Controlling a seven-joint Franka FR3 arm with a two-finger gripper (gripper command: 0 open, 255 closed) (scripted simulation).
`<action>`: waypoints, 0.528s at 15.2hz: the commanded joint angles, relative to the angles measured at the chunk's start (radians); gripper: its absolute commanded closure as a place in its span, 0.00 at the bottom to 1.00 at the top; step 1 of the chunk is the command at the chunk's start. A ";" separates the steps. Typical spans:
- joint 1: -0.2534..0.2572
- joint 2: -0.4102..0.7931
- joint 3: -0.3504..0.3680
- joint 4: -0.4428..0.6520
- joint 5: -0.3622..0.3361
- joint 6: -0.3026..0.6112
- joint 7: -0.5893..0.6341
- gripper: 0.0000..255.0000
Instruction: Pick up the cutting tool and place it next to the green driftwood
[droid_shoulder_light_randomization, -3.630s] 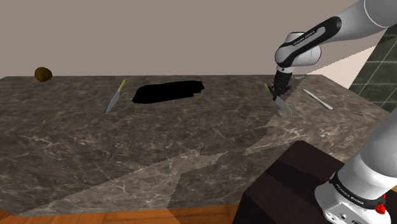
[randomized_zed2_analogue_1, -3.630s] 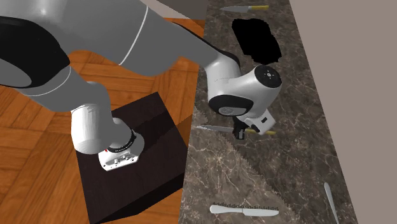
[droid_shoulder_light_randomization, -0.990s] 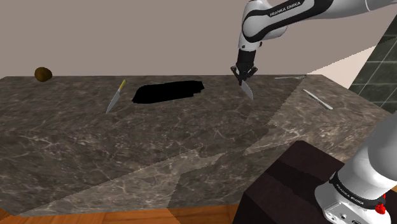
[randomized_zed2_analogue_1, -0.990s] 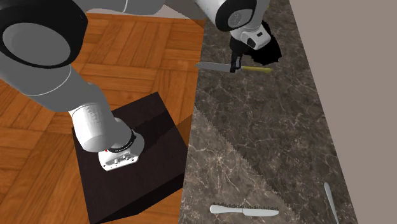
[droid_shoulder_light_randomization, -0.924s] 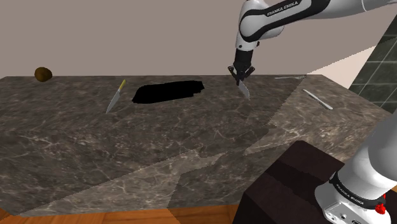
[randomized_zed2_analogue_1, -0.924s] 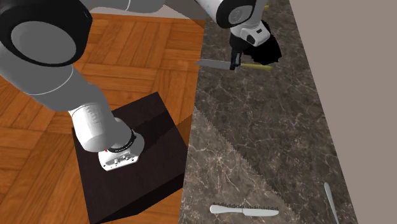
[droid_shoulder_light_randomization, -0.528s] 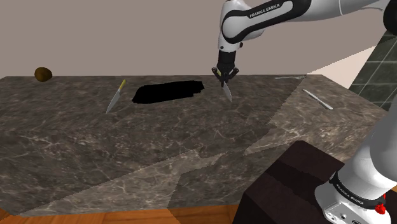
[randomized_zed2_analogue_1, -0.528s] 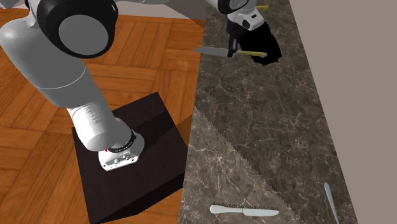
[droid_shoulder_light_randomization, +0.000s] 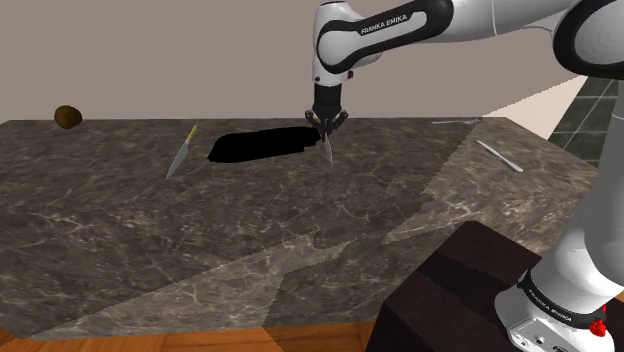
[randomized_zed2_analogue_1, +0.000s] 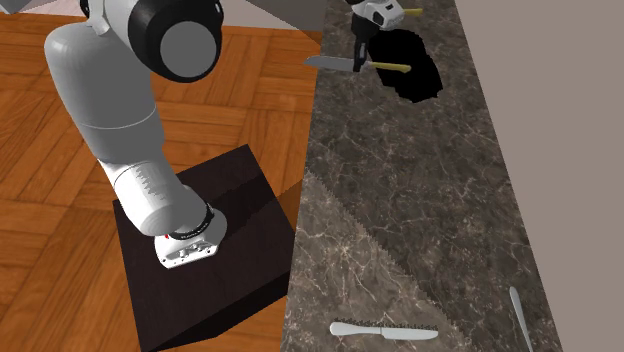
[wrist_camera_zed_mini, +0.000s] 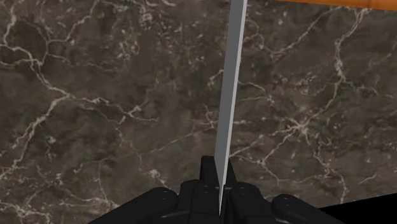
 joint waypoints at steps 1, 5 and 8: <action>0.002 0.012 0.001 -0.004 -0.001 0.016 0.004 1.00; 0.002 0.025 0.001 -0.039 -0.001 0.064 0.003 1.00; 0.002 0.037 0.000 -0.063 -0.001 0.100 0.003 1.00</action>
